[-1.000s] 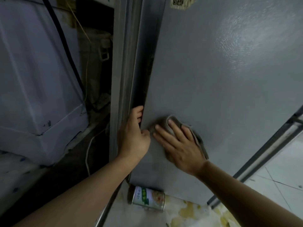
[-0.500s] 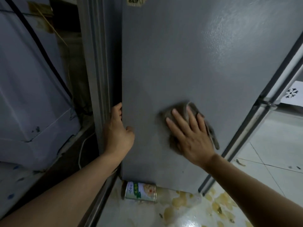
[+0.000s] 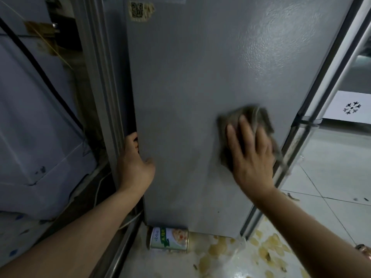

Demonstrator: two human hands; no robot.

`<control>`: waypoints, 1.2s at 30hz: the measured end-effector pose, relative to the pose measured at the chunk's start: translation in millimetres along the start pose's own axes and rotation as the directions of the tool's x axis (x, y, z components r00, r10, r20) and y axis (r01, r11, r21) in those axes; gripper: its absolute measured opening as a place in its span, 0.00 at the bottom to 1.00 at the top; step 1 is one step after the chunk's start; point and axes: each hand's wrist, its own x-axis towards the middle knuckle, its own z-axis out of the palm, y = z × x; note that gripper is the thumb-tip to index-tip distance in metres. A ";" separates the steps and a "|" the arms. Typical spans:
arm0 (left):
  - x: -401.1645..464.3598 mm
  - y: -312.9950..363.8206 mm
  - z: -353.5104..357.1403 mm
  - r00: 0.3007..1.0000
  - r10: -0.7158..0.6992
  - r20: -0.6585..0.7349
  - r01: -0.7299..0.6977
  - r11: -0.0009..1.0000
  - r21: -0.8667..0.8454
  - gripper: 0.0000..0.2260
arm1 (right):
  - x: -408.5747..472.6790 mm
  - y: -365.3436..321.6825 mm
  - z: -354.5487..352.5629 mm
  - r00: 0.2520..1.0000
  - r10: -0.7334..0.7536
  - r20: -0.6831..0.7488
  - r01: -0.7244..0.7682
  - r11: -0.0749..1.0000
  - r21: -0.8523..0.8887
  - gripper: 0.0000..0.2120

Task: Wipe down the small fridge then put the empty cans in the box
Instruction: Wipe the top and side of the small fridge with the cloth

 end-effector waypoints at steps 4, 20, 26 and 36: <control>2.1 -5.9 3.7 1.000 0.001 0.008 -0.001 1.000 0.030 0.30 | -67.8 3.9 15.5 0.966 -0.198 0.165 0.202 0.979 -0.007 0.36; 8.0 -25.4 21.7 0.999 0.019 -0.034 -0.017 0.998 0.052 0.41 | -92.3 37.1 16.4 0.993 0.093 0.073 -0.098 0.993 0.061 0.38; 1.6 -23.5 16.5 0.999 0.018 0.031 -0.019 1.000 0.015 0.42 | -114.5 22.6 20.8 0.969 0.103 0.225 -0.140 0.978 0.155 0.55; -16.3 -49.0 25.9 0.996 -0.054 0.072 0.044 0.991 0.130 0.43 | -76.7 11.9 33.5 0.988 0.152 -0.007 -0.143 0.940 0.310 0.38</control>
